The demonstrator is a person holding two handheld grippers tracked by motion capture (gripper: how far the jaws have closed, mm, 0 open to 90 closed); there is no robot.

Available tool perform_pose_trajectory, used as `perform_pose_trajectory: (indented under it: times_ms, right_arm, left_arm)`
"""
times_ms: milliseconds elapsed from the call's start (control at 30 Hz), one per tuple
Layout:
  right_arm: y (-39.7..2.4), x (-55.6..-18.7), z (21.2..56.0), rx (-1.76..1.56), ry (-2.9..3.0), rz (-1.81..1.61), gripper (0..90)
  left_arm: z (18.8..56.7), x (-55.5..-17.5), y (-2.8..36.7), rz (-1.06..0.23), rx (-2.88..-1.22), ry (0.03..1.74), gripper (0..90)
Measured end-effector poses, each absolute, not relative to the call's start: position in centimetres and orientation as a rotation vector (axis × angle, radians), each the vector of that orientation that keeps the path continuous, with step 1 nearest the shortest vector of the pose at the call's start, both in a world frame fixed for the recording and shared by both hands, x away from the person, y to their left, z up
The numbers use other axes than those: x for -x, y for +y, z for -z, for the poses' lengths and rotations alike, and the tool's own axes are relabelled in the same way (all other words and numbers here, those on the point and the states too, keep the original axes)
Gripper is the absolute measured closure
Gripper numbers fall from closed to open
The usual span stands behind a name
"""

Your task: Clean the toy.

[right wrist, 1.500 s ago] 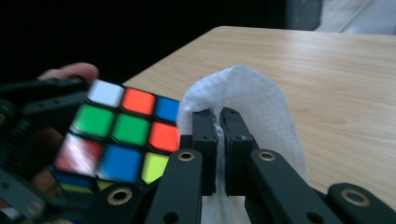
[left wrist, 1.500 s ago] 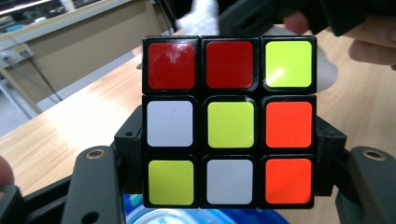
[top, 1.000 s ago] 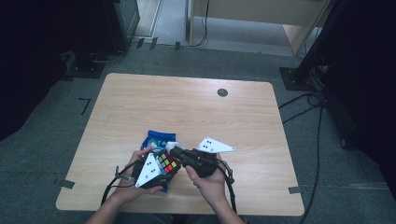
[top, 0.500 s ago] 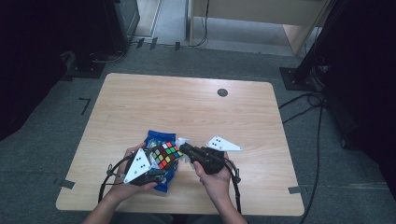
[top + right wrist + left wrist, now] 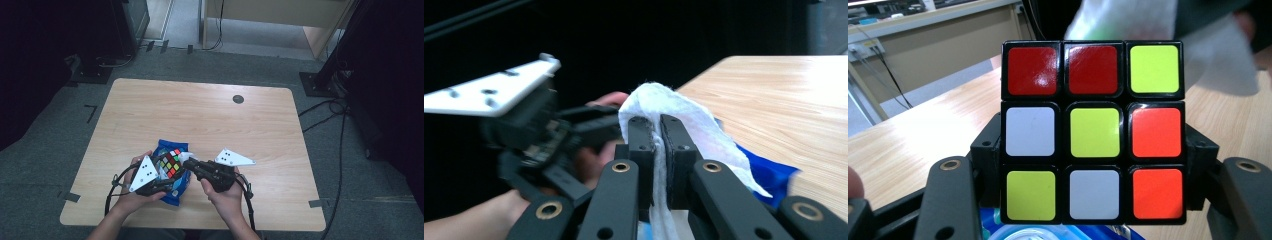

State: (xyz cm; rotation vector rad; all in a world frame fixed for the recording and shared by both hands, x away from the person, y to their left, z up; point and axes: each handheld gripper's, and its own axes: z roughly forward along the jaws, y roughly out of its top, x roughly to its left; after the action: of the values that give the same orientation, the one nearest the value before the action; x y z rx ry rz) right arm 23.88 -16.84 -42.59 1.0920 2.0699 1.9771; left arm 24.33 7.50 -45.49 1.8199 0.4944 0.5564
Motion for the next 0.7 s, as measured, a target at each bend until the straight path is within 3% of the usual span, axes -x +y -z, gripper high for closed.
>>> perform_pose_trajectory:
  times_ms: [367,567,700]
  right_arm:
    - [-20.5,-26.5,45.6,-1.330,1.985,-1.674,84.7]
    - [-21.2,-27.5,46.3,-1.453,1.980,-1.549,58.4]
    - [-20.9,-27.5,46.2,-1.447,1.993,-1.447,46.9]
  left_arm:
    - [45.4,-24.5,8.0,-0.556,-1.800,0.507,33.9]
    - [45.4,-24.6,8.0,-0.561,-1.803,0.516,33.9]
    - [45.4,-24.7,8.1,-0.564,-1.803,0.523,33.9]
